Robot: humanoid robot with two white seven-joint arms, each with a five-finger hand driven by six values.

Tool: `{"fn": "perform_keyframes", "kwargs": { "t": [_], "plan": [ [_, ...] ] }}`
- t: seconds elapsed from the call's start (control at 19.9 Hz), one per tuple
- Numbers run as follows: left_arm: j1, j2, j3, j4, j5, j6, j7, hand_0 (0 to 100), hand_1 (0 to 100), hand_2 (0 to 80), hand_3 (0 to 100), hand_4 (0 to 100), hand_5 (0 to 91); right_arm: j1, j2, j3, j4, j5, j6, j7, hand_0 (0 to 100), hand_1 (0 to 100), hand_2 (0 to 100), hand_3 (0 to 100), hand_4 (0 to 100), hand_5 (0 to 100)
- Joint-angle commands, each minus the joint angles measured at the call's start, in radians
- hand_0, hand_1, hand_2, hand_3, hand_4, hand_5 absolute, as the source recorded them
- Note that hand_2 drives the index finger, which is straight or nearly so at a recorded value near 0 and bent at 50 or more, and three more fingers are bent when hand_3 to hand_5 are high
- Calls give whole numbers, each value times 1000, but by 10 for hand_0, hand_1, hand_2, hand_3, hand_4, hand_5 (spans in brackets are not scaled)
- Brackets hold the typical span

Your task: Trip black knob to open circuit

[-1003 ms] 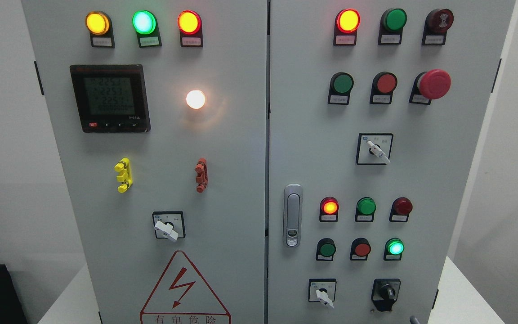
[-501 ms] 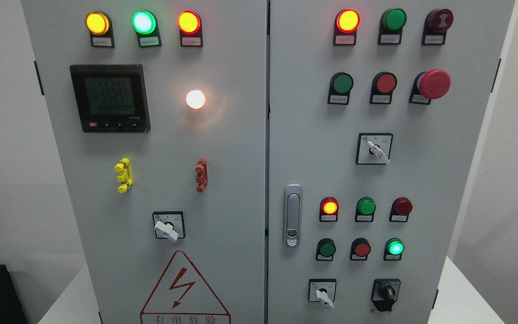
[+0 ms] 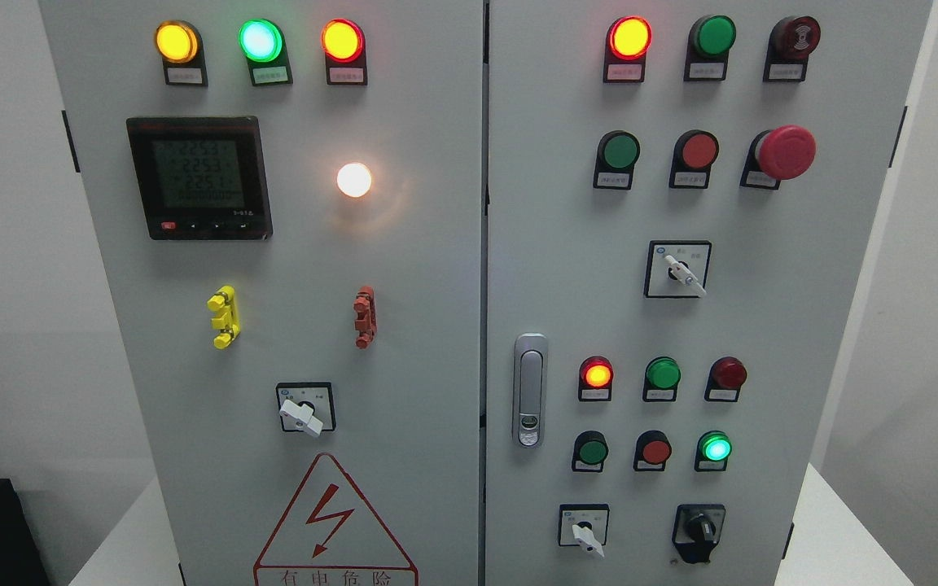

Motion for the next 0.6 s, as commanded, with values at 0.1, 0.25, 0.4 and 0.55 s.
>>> {"fn": "perform_keyframes", "kwargs": {
  "t": [0.1,0.25,0.4,0.55],
  "plan": [
    [-2,0,1,0,2,-2,0,120,389,0,0,0,0,-2,-2,2,-21,-2,-15,7,0,8,0,0,0,0],
    [-2,0,1,0,2,-2,0,120,389,0,0,0,0,-1,-2,2,-21,-2,-15,7,0,8,0,0,0,0],
    [-2,0,1,0,2,-2,0,120,389,0,0,0,0,1,-4,2,-21,-2,-15,9,0,6,0,0,0,0],
    [-4,0,1,0,2,-2,0,120,389,0,0,0,0,1,-4,1,-21,-4,-15,9,0,6,0,0,0,0]
  ]
}}
